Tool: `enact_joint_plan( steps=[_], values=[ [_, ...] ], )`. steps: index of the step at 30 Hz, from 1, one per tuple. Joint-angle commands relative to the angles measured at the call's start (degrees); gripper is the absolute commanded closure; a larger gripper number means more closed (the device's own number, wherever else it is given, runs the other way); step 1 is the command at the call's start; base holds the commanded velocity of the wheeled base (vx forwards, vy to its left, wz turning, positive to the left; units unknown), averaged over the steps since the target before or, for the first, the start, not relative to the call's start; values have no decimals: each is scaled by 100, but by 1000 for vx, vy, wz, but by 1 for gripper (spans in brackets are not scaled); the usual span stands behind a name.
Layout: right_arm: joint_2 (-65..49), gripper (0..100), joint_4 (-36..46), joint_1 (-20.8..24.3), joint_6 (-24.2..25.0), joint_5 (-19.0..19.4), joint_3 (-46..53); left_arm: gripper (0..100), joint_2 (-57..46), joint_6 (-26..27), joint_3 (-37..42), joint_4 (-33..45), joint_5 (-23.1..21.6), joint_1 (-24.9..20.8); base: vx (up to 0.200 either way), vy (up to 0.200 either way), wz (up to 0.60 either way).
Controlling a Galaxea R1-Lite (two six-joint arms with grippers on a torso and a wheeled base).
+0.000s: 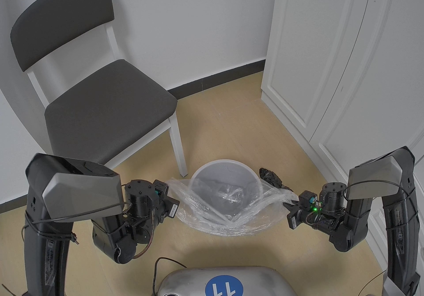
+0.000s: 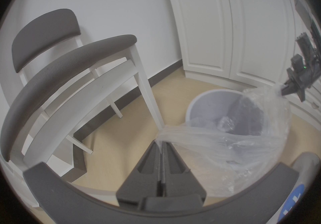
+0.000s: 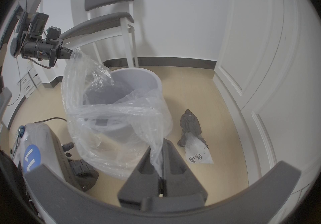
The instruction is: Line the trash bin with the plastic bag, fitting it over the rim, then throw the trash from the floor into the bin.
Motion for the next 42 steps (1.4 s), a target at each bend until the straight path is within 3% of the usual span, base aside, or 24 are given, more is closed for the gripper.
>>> enact_joint_plan(
  steps=[1, 13, 15, 19, 30, 42],
  values=[
    [247, 100, -105, -18, 115, -89, -216, 100, 628, -40, -580, -164, 252, 69, 0, 0, 0],
    [440, 100, -105, -71, 115, -107, -375, 100, 708, -5, -721, -164, 735, 61, 0, 0, 0],
    [431, 100, -105, -71, 115, -107, -331, 100, 637, 136, -466, -138, 963, 78, 0, 0, 0],
    [352, 100, -105, -62, 97, -107, -164, 100, 417, 320, 88, -173, 937, 78, 0, 0, 0],
    [-70, 100, -105, -10, -307, -54, 522, 100, -189, 444, 1388, -50, -557, 87, 0, 0, 0],
    [106, 100, -78, -45, -536, -54, 469, 100, 180, 470, 1256, 108, -715, 69, 0, 0, 0]
  ],
)
